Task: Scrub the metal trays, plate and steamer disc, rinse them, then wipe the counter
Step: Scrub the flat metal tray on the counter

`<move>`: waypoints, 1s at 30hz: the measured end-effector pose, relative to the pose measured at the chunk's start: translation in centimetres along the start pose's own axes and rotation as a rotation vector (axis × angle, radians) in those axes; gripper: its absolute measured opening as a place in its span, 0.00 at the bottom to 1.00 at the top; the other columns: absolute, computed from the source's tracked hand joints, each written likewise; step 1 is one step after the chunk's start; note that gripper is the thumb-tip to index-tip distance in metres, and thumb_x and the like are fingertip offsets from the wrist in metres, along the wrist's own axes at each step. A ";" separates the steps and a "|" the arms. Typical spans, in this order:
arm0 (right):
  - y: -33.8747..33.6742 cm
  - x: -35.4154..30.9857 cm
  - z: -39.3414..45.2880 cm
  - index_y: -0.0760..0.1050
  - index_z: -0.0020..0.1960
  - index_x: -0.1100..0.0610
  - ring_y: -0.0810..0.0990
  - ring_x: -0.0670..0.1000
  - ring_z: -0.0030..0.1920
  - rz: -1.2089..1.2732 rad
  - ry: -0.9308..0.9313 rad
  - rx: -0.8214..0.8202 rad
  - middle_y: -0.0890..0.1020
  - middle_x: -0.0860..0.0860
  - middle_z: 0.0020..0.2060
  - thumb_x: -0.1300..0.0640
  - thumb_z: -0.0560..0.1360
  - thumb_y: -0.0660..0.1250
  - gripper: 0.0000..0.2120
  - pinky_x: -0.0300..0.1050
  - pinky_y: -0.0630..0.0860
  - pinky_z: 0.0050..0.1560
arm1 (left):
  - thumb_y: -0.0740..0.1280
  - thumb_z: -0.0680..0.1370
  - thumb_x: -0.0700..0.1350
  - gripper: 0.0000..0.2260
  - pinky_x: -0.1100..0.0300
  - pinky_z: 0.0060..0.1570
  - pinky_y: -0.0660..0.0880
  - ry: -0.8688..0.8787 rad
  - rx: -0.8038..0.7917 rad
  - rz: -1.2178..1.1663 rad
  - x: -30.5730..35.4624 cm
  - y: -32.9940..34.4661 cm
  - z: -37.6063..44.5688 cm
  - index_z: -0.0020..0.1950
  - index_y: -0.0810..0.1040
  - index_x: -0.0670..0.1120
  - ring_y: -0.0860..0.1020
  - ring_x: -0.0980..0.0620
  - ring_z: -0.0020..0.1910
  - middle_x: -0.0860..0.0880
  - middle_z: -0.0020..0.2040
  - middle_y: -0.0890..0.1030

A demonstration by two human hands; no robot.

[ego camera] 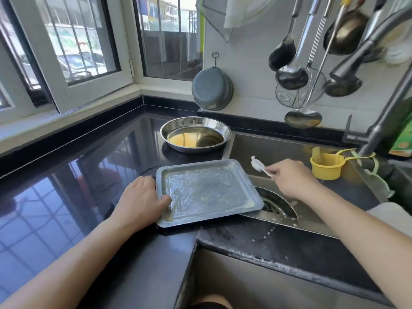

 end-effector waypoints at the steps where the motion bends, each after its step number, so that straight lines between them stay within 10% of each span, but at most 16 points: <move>1: -0.2 1.6 -0.3 0.82 0.63 0.42 0.81 0.55 0.40 0.060 0.017 0.031 0.83 0.50 0.47 0.60 0.82 0.61 0.19 0.48 0.77 0.37 | 0.67 0.75 0.51 0.10 0.53 0.53 0.68 -0.020 -0.015 -0.015 0.3 -0.1 -0.1 0.44 0.72 0.45 0.72 0.45 0.54 0.49 0.46 0.75; 7: -1.9 8.9 -3.1 0.82 0.63 0.46 0.77 0.50 0.39 0.245 0.124 0.076 0.82 0.47 0.40 0.62 0.82 0.63 0.17 0.44 0.73 0.35 | 0.69 0.74 0.50 0.18 0.46 0.56 0.73 -0.183 0.044 -0.170 3.2 -1.8 -0.5 0.29 0.69 0.43 0.77 0.42 0.49 0.45 0.41 0.80; 10: -3.6 10.7 -3.0 0.82 0.64 0.46 0.76 0.50 0.38 0.280 0.133 0.081 0.83 0.45 0.41 0.60 0.83 0.63 0.16 0.44 0.69 0.34 | 0.66 0.77 0.46 0.13 0.52 0.35 0.68 -0.249 0.088 -0.419 6.9 -3.0 -0.2 0.35 0.69 0.43 0.71 0.46 0.34 0.45 0.33 0.73; 18: -3.4 13.6 0.3 0.81 0.66 0.51 0.76 0.49 0.36 0.481 0.107 0.108 0.84 0.55 0.52 0.62 0.82 0.65 0.15 0.41 0.69 0.32 | 0.61 0.84 0.40 0.04 0.58 0.23 0.77 -0.241 -0.032 -0.736 17.9 -0.5 3.6 0.51 0.74 0.42 0.83 0.42 0.41 0.41 0.48 0.81; 24: -1.1 17.7 3.3 0.81 0.65 0.53 0.77 0.49 0.46 0.795 0.153 0.150 0.82 0.49 0.49 0.63 0.81 0.66 0.14 0.44 0.71 0.45 | 0.62 0.83 0.42 0.06 0.43 0.50 0.84 -0.197 -0.174 -0.537 22.8 6.4 8.5 0.58 0.75 0.43 0.82 0.41 0.52 0.41 0.54 0.81; 30: 0.7 19.1 4.8 0.85 0.56 0.57 0.81 0.58 0.52 0.804 0.156 0.101 0.85 0.58 0.51 0.65 0.78 0.68 0.10 0.49 0.78 0.54 | 0.60 0.81 0.36 0.07 0.43 0.49 0.83 -0.330 -0.324 -0.355 23.7 12.1 10.9 0.57 0.75 0.39 0.79 0.40 0.49 0.40 0.53 0.78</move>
Point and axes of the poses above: each hand's wrist, its own z-axis towards the middle knuckle, its own y-axis out of the palm, x = y × z, the point moved 2 cm from there along z, towards the middle knuckle
